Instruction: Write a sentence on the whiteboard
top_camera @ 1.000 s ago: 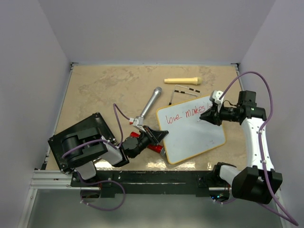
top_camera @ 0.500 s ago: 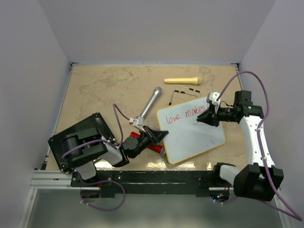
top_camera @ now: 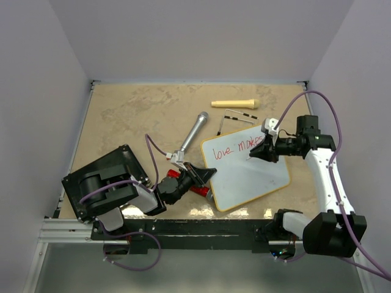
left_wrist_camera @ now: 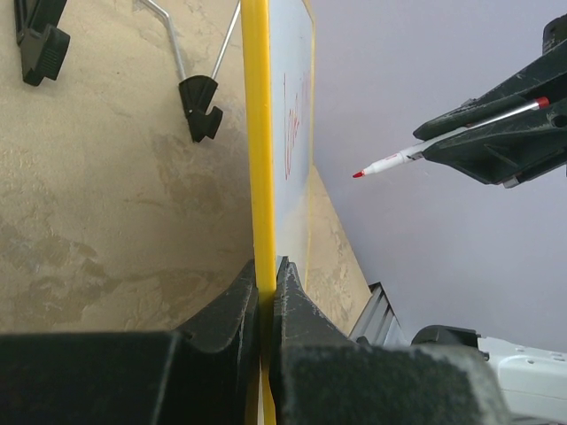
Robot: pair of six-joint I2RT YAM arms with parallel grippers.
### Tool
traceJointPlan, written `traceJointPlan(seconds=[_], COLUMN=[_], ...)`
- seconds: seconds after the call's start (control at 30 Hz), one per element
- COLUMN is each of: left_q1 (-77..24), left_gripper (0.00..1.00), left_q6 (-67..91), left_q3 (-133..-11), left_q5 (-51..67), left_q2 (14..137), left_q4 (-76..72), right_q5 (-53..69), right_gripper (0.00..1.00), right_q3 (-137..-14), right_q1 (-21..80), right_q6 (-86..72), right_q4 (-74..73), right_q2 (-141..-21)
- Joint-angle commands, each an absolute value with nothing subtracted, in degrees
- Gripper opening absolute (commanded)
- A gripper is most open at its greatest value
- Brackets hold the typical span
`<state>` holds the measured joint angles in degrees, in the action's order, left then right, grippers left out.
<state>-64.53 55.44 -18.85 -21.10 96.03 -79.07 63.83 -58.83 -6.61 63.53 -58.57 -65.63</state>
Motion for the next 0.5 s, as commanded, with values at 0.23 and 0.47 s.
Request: traceJointPlan(seconds=[0.23, 0.47], left_q1=[-64.6, -64.86], left_gripper=[0.0, 0.0], left_q6=[50.71, 51.85], left_q3=[-18.72, -21.0], left_q5=[-28.83, -29.18], left_q2=[95.27, 96.77], left_q4=[-79.37, -78.31], right_q5=[56.08, 49.58], right_gripper=[0.0, 0.0], right_q3=[-54.85, -52.83], right_q1=[7.46, 17.39], right_q6=[44.48, 36.23], right_q4=[-39.12, -31.3], right_q2=[-60.03, -59.77])
